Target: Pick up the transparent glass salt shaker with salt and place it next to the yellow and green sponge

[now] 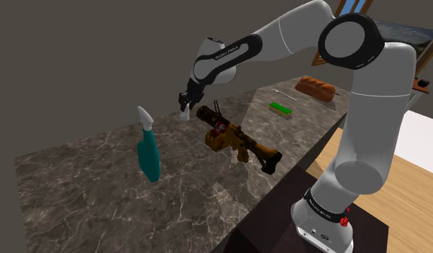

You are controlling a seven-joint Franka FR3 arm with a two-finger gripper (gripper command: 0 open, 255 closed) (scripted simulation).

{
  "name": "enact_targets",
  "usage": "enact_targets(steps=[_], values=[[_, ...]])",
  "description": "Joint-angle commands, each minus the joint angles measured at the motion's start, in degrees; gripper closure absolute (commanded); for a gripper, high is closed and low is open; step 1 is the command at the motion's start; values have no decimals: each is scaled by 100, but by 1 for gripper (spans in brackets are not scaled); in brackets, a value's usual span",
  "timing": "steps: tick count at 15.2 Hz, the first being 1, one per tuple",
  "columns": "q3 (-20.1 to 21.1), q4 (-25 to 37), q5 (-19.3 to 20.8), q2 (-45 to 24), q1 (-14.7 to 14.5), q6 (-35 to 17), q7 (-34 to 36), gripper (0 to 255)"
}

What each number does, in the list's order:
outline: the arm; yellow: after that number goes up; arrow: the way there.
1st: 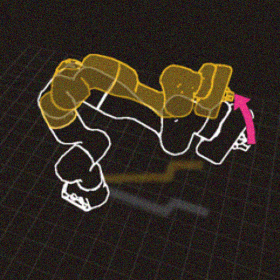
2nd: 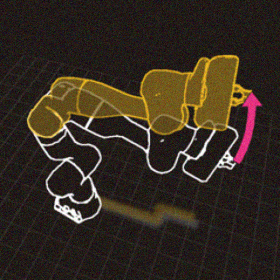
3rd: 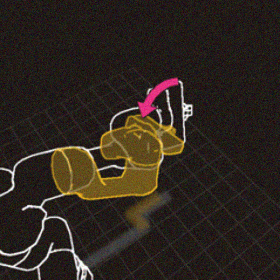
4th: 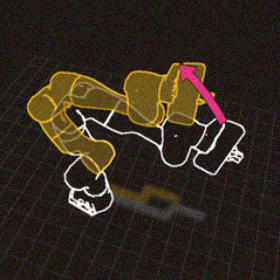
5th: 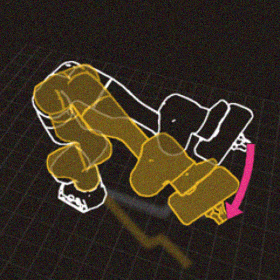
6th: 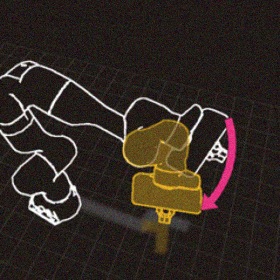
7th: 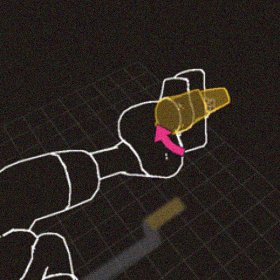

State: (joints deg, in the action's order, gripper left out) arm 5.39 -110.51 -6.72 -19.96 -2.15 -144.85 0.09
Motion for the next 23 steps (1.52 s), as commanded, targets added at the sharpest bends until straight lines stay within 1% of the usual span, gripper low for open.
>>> enact_targets(steps=[1, 8, 23], values=[[0, -1, 0, -2, 0, 1, 0, 255], [0, -1, 0, -3, 0, 0, 0, 255], [-17, 433, 48, 557, 7, 989, 115, 255]])
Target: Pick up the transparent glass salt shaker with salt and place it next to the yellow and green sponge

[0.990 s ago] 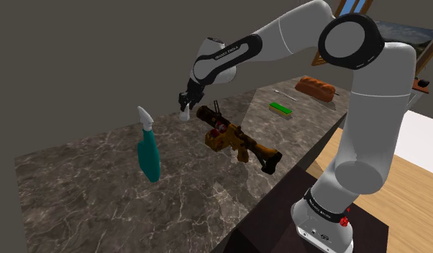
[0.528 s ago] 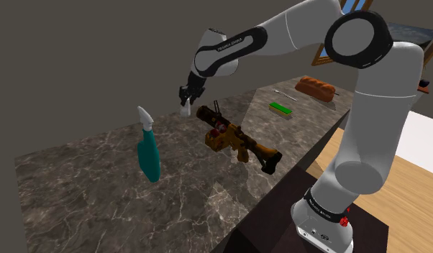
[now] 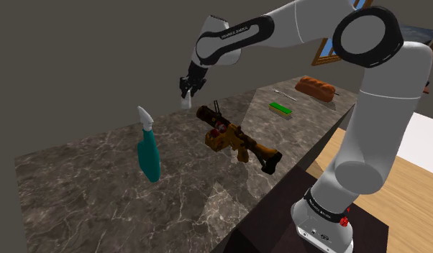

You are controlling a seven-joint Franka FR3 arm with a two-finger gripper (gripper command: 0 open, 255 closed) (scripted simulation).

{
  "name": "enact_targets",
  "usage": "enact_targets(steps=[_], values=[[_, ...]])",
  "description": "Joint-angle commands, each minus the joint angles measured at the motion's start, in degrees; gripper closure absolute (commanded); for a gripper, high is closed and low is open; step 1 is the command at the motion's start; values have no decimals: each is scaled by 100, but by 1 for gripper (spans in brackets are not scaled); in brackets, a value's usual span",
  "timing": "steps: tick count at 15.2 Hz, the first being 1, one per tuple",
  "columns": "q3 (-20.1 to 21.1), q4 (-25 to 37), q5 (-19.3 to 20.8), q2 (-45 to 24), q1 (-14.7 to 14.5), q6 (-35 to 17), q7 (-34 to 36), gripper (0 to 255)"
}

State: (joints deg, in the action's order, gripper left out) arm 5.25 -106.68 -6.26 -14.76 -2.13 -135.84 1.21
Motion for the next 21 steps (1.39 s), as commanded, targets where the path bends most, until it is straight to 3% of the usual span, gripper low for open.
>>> enact_targets(steps=[1, 19, 21], values=[[-4, 89, 5, 67, 6, 156, 10, 255], [-17, 1031, 63, 408, 15, 1435, 143, 255], [-50, 834, 11, 568, 83, 1408, 22, 255]])
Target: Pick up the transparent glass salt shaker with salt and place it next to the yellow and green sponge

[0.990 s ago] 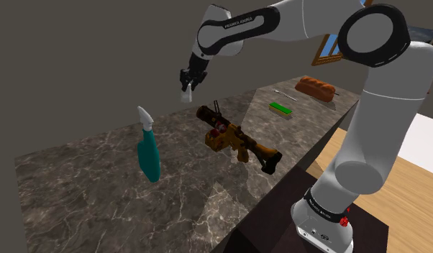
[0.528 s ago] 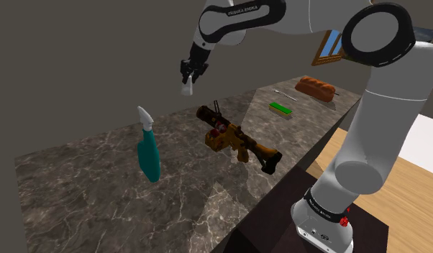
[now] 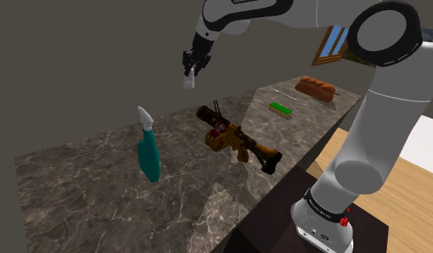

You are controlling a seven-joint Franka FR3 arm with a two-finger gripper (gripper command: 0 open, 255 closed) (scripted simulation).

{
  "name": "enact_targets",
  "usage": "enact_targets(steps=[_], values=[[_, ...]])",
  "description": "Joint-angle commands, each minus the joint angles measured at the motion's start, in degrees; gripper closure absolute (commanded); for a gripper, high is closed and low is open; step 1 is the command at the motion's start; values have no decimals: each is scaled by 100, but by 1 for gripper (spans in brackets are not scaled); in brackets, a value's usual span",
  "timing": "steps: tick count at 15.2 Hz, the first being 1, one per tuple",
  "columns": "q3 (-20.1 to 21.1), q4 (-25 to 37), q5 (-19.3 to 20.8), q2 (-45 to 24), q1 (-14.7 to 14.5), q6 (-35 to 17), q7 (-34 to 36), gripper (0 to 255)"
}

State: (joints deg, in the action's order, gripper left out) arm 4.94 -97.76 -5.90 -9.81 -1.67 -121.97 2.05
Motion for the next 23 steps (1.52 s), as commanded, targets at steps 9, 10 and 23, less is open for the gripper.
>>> enact_targets(steps=[9, 10, 23], values=[[-457, -1538, -404, 1291, 579, -102, -1215, 255], [-519, -1664, -431, 1404, 635, -96, -1346, 255], [-1529, -2687, -496, 2460, 1341, 227, -3052, 255]])
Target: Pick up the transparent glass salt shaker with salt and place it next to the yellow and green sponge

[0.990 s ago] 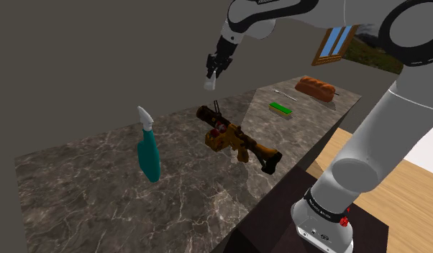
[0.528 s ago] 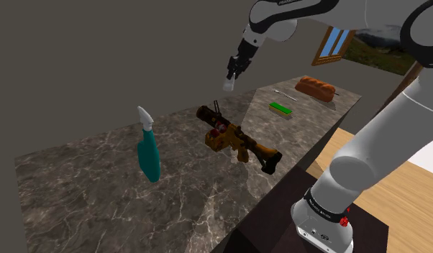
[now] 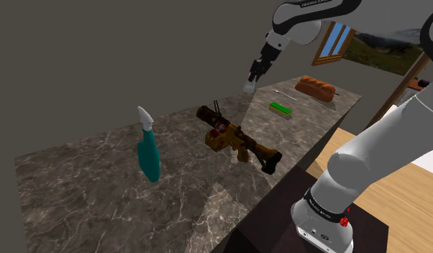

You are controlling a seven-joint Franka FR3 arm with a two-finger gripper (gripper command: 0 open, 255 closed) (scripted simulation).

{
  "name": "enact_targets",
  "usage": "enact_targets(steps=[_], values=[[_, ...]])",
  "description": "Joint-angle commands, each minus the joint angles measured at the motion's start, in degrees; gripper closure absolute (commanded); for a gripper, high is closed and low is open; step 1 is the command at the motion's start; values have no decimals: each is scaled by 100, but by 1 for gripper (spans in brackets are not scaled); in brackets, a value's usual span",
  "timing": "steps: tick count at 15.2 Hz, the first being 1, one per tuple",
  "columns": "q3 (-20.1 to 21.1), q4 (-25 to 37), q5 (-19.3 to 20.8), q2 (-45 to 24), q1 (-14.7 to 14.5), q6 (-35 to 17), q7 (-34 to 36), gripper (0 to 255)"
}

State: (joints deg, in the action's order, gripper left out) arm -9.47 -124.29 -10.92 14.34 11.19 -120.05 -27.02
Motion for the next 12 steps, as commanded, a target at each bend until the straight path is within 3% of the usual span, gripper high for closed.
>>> enact_targets(steps=[1, 12], values=[[-177, -66, 18, 91, 111, 72, -277, 255], [-1221, 16, 150, 199, 709, 548, -1783, 255]])
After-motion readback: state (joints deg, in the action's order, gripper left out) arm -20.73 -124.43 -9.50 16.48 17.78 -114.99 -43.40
